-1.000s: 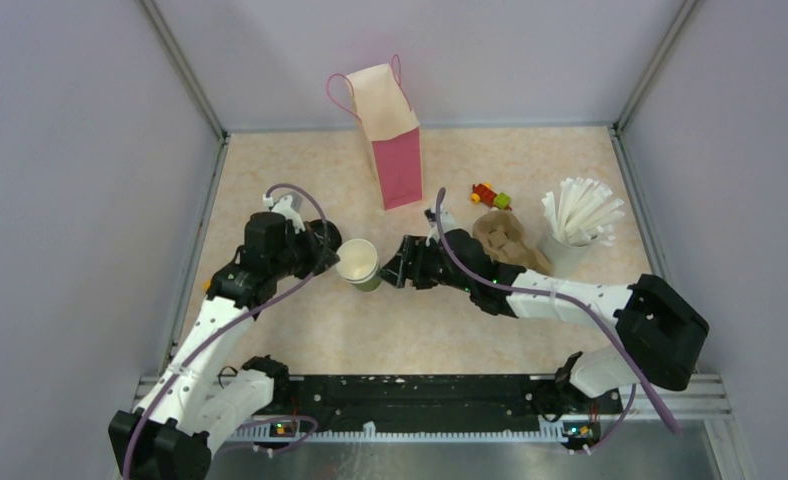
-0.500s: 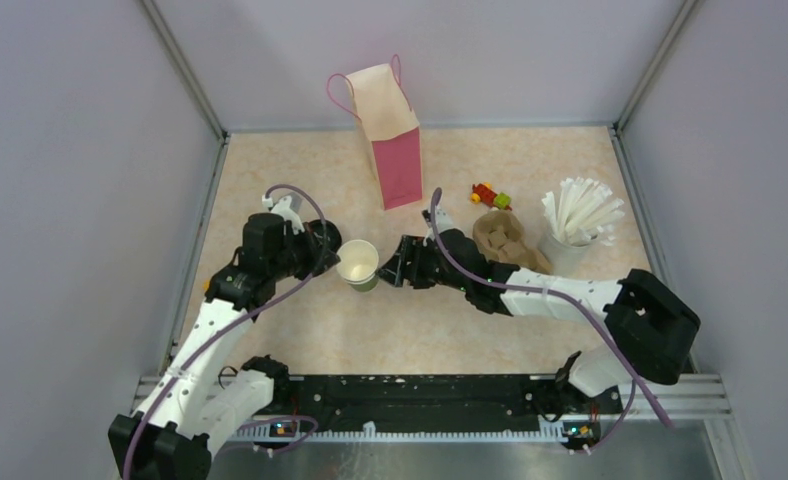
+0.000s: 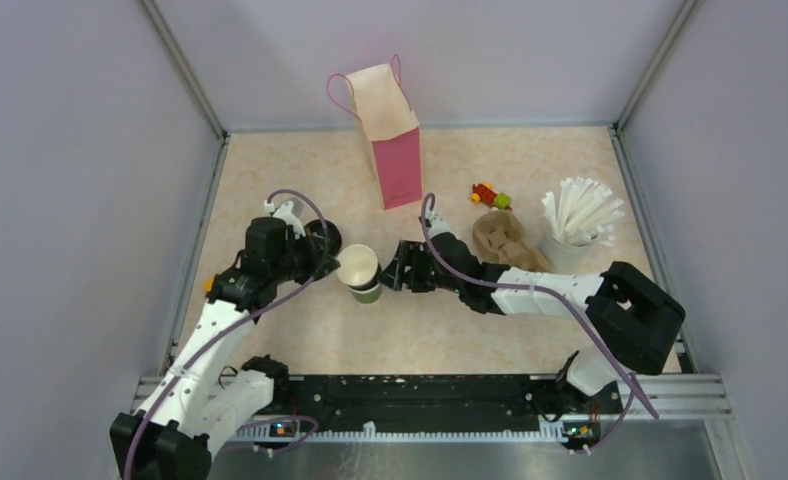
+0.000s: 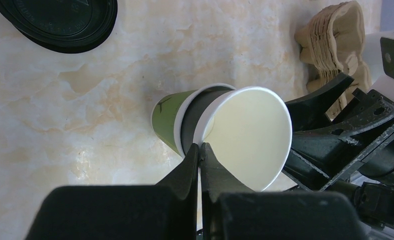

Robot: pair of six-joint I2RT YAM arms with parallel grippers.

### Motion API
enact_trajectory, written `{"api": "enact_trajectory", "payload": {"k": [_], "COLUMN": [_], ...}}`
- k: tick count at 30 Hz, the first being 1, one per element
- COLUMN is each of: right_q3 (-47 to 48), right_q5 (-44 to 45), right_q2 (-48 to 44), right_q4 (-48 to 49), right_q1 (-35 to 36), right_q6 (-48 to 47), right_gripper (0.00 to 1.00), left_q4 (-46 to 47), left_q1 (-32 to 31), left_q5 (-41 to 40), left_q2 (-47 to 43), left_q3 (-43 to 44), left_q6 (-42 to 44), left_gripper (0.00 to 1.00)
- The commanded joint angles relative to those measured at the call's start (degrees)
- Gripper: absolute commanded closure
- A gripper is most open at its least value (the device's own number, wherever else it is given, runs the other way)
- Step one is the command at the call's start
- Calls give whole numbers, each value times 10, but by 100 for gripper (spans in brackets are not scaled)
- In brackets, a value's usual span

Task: Pack the takeout coffee

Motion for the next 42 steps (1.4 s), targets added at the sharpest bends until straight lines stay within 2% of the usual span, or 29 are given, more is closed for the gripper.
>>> {"api": "enact_trajectory", "payload": {"k": [1,9,15,24,29,36,40,42], "right_q3": [25,21,3,12,17,40,67,81], "right_q5": [9,20,-12,-28,-26,0,66,94], "right_q2": [-10,-46,-54,-26,13,72,102,116], "right_q4": [19,-8,15,26,87,161,152,146], "right_q1": [4,4,4,50,74,75,75,74], "right_q6": [-12,-32,-59,-113,-130,-146,-157,-162], "right_gripper": [34,33,37,41,42,46,49,49], "left_q4": [24,5,-16,-63,-113,-194,-250,-251], "left_q1": [1,1,1,1,1,1,0,0], "left_q5": [-10,-48,-83,-110,-119,-120,-110,-88], "left_q2": [0,12,15,-18,-40,-75,-84,-96], "left_q3": [13,102,151,188,202,213,229,208], "left_q6": [8,44,78,92,103,143,136,127], "left_gripper": [100,100,100,100,100,100,100,100]}}
